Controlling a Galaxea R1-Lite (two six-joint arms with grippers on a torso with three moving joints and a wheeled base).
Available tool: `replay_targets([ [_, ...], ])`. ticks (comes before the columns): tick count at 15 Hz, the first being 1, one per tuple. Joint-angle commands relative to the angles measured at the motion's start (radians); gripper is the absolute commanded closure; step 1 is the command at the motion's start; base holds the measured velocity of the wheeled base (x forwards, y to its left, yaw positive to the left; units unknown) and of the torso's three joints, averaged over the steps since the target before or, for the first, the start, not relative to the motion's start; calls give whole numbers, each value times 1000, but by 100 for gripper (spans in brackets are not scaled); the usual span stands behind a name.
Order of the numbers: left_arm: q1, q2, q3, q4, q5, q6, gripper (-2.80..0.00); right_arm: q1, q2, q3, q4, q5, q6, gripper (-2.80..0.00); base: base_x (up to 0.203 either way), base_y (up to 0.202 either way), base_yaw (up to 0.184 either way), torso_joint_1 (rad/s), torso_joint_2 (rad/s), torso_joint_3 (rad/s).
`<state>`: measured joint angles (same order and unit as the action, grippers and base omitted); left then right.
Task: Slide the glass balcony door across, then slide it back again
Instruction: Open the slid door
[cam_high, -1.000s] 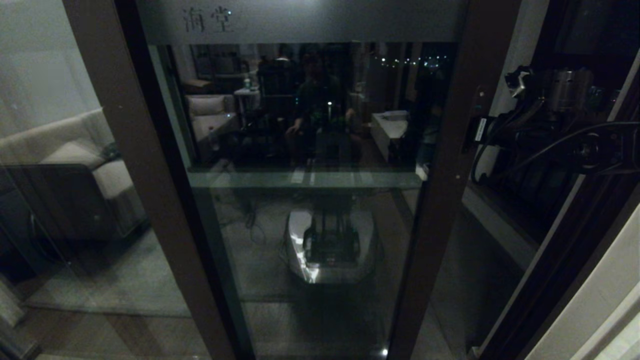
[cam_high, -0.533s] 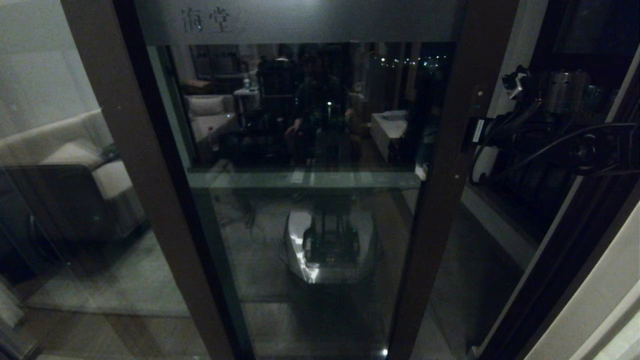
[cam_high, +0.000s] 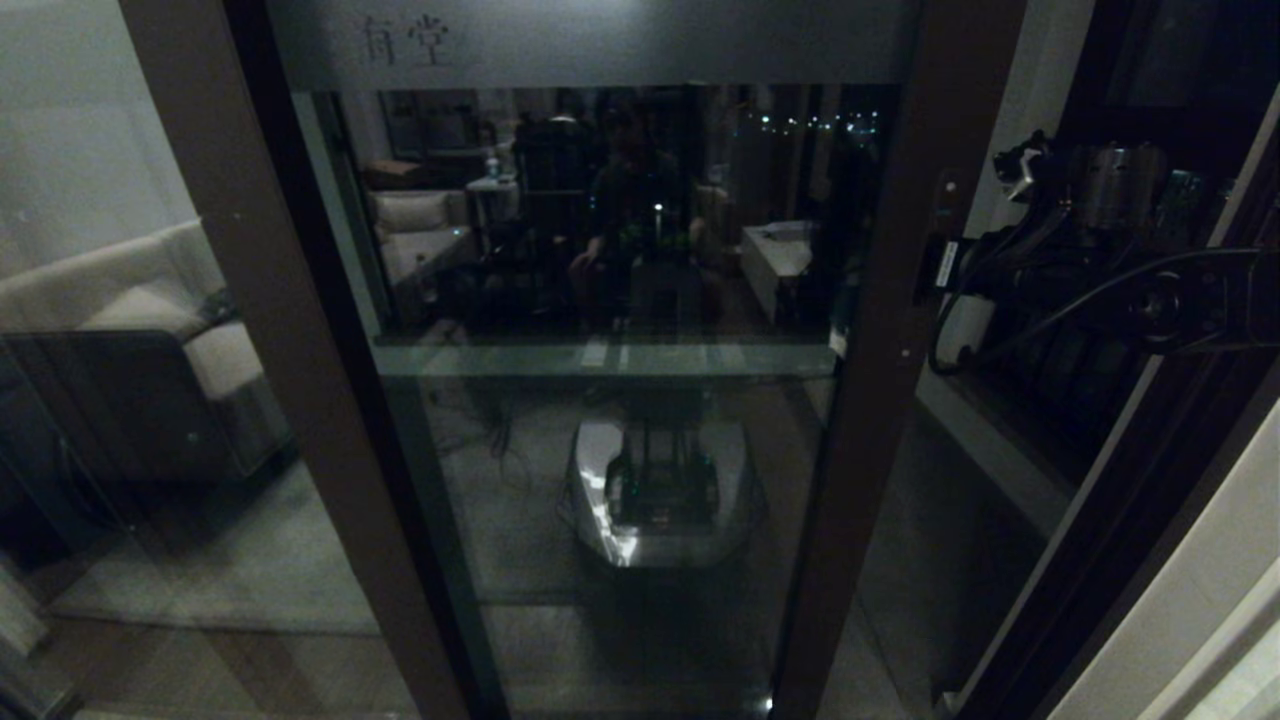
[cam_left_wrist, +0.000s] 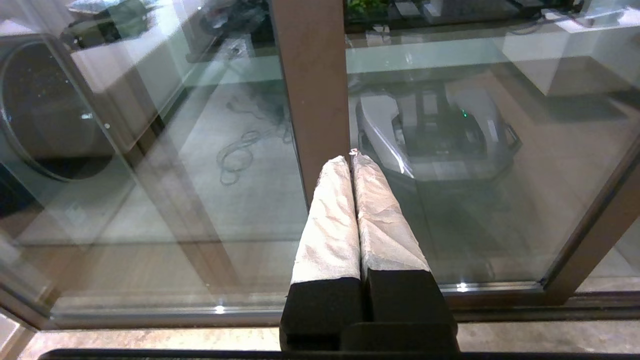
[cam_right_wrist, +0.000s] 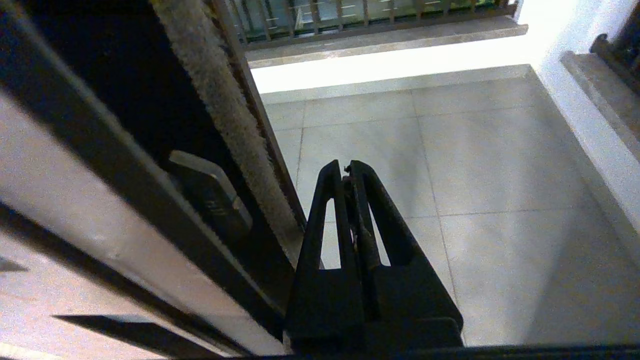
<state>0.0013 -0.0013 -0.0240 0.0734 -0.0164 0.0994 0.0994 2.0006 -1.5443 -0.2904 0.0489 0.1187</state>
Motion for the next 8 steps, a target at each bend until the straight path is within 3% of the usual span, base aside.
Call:
replay_targets([
  [1,0,0,-1,0,0,0,0,6,3,0,-1,3,1,0,0,0,0,0,0,0],
  [8,0,0,0,0,0,0,0,26,12,-7,-1,2,0,0,0,0,0,0,0,0],
])
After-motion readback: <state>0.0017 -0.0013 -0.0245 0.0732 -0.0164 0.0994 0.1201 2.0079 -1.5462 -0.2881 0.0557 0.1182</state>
